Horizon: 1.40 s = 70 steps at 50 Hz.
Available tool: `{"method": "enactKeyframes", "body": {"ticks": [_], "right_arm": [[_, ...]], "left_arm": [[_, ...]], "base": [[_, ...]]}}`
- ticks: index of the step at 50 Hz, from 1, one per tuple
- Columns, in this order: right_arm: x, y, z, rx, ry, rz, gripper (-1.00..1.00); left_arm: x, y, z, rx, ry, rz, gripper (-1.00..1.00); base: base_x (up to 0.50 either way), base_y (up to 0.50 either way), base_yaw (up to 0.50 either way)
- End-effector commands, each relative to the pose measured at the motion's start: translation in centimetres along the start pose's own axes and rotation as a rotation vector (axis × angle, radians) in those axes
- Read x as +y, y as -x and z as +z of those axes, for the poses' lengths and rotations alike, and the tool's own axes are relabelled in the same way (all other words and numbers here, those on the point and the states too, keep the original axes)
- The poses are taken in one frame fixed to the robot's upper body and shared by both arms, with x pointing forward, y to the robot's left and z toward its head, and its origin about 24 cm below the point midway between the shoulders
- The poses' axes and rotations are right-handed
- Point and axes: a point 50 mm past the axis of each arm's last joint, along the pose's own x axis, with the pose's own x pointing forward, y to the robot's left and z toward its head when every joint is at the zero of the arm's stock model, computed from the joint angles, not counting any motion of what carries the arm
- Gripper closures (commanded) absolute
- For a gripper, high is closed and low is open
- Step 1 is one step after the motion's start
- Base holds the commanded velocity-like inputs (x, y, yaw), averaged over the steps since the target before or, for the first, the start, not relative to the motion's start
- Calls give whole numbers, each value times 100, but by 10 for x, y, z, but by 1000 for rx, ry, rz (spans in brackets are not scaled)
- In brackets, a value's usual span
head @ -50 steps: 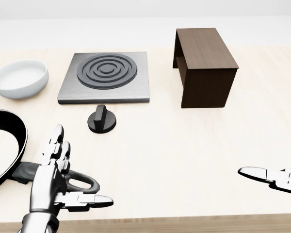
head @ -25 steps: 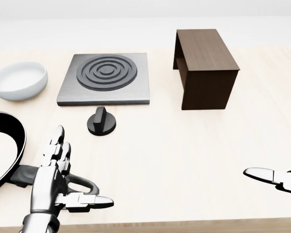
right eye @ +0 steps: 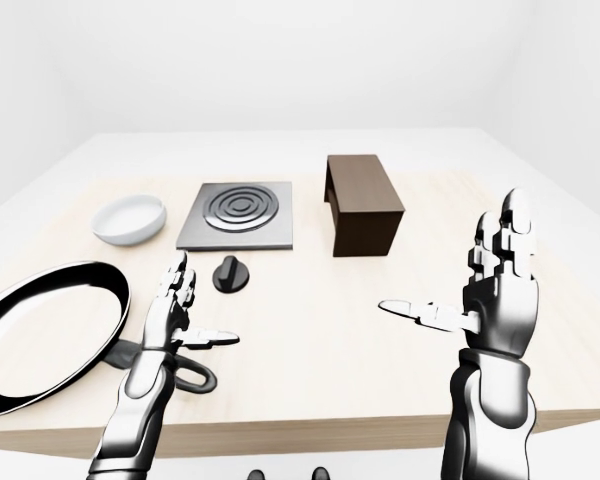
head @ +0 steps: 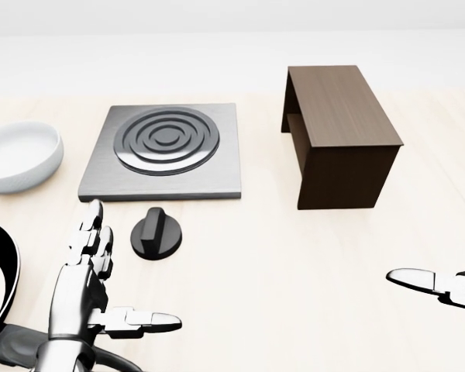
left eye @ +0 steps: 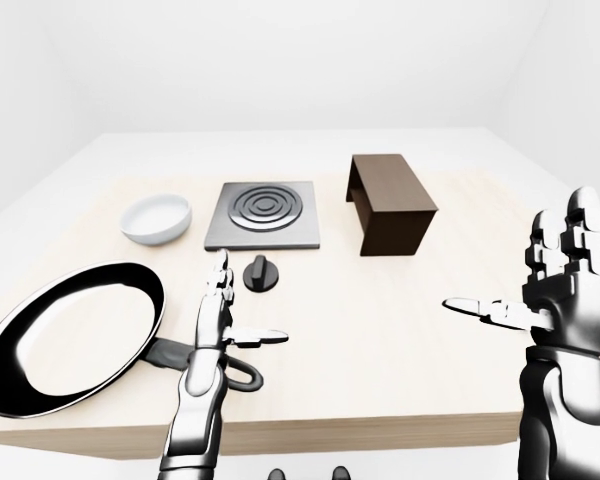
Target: Turn on the stove.
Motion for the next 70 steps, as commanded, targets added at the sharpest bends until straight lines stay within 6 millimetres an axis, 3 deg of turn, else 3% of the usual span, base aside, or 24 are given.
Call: {"method": "enactKeyframes", "body": {"ticks": [1,38,46,58,70], "right_arm": [[0,0,0,2,0,4,-100],[-1,3,1,-2,-8,-6,-100],[1,3,-1,7,-9,0,-100],[2,2,1,-2,-6,6,-100],[3,2,3,-8,-4,7,-100]], "left_arm": [[0,0,-1,0,-1,0,-100],[0,-2,-3,3,-6,2,-100],[7,-24,10,-19,-16,36,-100],[16,-66,5,20,-70,104,-100],[13,-67,-14,106,-67,81,-100]], "base": [[30,0,0],[28,0,0],[0,0,0],[0,0,0],[0,0,0]]}}
